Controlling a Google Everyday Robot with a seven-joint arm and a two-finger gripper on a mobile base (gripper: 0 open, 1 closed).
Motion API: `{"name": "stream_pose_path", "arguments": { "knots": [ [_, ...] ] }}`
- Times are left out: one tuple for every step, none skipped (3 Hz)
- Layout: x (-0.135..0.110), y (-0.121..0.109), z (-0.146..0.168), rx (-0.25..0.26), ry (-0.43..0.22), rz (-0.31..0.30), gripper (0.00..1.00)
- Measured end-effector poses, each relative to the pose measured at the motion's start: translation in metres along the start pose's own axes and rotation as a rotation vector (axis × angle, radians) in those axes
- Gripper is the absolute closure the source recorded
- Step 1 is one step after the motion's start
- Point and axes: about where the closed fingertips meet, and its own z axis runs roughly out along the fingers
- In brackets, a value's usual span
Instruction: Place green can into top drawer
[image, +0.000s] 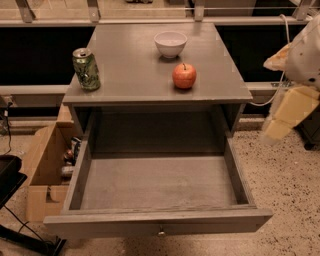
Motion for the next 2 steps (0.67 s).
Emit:
{"name": "stream_pose_path", "arguments": {
  "knots": [
    [-0.036,-0.017,0.019,0.038,-0.179,0.022,0.0],
    [-0.114,-0.039,0.042,0.066,-0.481,0.049,0.0]
  ]
}}
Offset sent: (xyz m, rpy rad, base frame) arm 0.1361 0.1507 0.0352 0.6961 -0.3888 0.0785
